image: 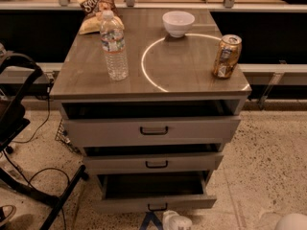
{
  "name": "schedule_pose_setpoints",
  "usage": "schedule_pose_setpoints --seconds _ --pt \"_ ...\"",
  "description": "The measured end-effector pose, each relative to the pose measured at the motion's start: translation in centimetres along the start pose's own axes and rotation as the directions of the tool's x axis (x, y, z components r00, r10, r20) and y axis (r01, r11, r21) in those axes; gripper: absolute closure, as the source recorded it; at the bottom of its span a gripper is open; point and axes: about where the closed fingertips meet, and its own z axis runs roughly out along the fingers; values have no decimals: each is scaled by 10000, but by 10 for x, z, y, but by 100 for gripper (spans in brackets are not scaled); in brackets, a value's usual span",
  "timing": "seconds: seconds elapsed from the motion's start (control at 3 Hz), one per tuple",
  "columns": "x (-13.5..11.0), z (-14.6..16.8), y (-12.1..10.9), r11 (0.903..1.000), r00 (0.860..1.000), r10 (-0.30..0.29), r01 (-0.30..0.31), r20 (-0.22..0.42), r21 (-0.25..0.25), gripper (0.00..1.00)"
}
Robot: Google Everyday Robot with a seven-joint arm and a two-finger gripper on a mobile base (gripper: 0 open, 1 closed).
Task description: Close bottom drawer
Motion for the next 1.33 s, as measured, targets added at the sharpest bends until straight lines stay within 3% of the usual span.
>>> schedule_pose_setpoints --seconds 0.67,1.0,1.33 --pt "12 11 -12 9996 9996 267 -267 38 38 100" --pt "63 37 -55 9983 9982 490 -478 -339 338 100" --pt "70 40 -62 9983 9980 470 -455 -416 361 100"
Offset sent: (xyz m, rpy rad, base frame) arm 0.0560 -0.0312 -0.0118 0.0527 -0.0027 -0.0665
